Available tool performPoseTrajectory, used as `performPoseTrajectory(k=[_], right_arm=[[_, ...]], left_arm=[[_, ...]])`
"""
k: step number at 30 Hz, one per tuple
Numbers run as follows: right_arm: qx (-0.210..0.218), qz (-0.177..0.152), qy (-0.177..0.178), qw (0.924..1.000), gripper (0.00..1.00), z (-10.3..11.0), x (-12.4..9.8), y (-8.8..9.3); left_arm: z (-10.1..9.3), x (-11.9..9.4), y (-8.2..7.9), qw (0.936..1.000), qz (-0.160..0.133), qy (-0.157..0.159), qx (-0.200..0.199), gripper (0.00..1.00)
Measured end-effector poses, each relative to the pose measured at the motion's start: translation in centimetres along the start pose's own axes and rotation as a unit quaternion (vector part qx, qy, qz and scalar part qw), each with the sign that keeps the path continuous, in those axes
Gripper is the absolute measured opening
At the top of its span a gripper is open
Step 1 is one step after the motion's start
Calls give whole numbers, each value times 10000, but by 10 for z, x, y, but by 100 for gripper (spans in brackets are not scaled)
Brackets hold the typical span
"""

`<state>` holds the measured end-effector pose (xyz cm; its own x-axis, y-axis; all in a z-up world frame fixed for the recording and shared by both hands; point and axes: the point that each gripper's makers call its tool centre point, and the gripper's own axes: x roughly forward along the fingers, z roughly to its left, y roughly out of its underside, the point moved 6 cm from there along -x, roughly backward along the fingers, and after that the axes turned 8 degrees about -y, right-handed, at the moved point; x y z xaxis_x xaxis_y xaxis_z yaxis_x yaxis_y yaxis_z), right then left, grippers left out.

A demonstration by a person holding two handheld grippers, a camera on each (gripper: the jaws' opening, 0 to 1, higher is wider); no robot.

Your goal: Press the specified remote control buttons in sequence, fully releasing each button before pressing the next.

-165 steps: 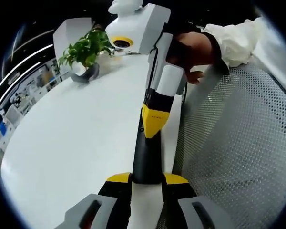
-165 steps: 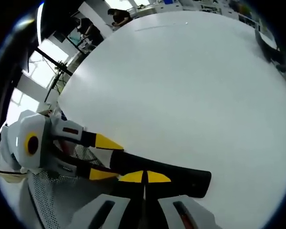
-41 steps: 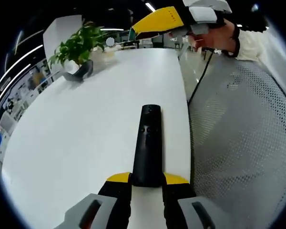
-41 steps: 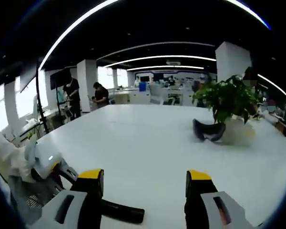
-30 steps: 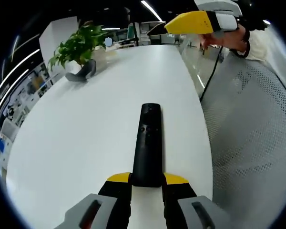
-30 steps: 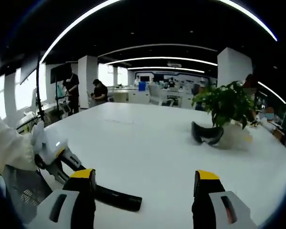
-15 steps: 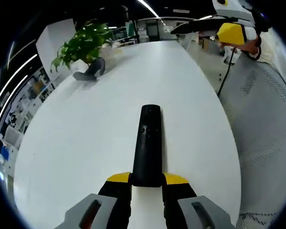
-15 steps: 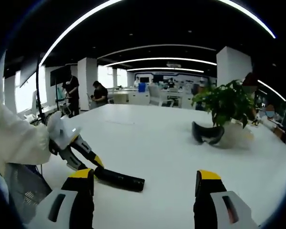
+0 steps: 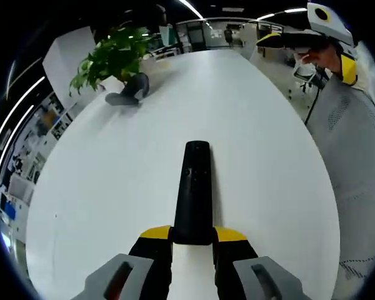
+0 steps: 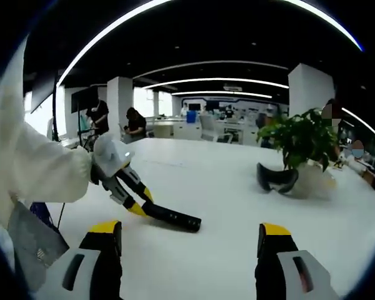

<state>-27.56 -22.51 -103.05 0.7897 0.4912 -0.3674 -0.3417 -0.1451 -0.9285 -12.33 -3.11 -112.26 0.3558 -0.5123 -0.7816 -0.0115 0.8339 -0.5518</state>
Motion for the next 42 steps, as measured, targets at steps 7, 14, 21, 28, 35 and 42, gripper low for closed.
performPoseTrajectory(k=[7,14,21,28,35,42], right_arm=[[174,-91,51,9998,92,-4,-2,-1],[254,-44,85,9996,91,-7,-1,0],[286,19,107,9995,90,-8,0,2],[337,2,159,9993,90,-10,-1,2],[343,28,190,9992,90,-11,-1,3],[353,55,235,9991,89,-12,-1,3]], left_arm=[[25,9,0,10000,57,-38,72,23],[53,20,2,9998,170,-62,108,23],[79,29,4,9992,329,-69,208,23],[95,38,0,9990,254,-58,358,23],[121,46,0,9987,331,-143,371,23],[136,55,8,9973,591,-159,398,23]])
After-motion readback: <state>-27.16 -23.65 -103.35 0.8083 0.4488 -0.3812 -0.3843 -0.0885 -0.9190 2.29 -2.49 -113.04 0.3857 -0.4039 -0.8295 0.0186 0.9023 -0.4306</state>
